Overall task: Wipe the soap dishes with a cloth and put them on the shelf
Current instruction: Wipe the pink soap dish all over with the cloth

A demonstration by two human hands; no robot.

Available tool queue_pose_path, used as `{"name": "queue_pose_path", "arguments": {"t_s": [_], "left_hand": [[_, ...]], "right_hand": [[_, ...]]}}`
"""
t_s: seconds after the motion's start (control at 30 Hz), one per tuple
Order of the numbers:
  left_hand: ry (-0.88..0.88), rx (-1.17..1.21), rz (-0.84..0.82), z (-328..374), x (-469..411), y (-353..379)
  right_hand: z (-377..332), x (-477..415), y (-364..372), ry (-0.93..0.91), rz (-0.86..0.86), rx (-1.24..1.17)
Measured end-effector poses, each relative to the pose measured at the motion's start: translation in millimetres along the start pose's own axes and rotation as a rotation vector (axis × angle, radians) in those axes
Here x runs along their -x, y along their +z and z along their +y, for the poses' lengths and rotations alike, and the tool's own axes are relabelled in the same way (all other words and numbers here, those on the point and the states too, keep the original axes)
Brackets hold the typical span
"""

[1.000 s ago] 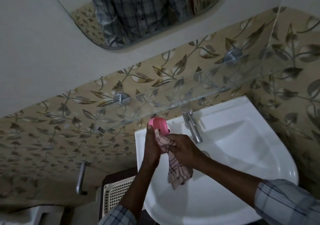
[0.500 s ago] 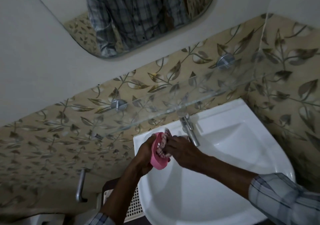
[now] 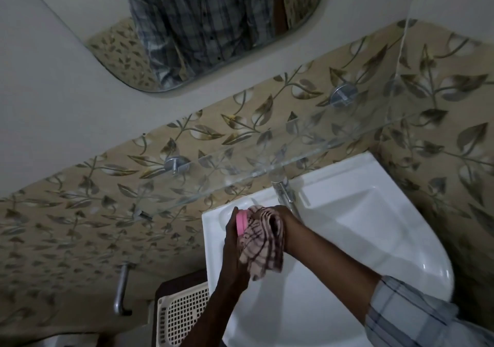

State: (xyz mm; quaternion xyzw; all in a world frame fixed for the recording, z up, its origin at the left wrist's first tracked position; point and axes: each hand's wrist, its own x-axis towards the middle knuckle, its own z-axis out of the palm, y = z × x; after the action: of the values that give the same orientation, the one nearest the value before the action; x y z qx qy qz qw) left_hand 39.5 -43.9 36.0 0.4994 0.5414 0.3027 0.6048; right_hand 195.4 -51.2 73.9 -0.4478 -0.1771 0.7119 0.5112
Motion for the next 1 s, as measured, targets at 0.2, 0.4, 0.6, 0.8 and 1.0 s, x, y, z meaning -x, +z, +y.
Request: {"name": "queue_pose_path", "arguments": {"t_s": [0.2, 0.4, 0.6, 0.8, 1.0], "left_hand": [[0.061, 0.090, 0.053, 22.9, -16.2, -6.4], [-0.117, 0.307, -0.046, 33.1, -23.6, -29.3], [-0.164, 0.402, -0.161, 28.5, -18.1, -15.8], [-0.212, 0.425, -0.118, 18.3, -16.6, -19.5], [-0.025, 0.188, -0.150, 13.9, -12.4, -28.5]], "right_hand": [[17.6, -0.7, -3.9, -0.567, -0.136, 0.854], [5.8, 5.0, -33.6, -0.490, 0.153, 0.668], [18.6, 11.0, 7.4, -0.739, 0.198, 1.029], [45.4, 13.6, 7.4, -0.668, -0.189, 1.312], [19.4, 18.3, -34.3, -0.403, 0.150, 0.596]]}}
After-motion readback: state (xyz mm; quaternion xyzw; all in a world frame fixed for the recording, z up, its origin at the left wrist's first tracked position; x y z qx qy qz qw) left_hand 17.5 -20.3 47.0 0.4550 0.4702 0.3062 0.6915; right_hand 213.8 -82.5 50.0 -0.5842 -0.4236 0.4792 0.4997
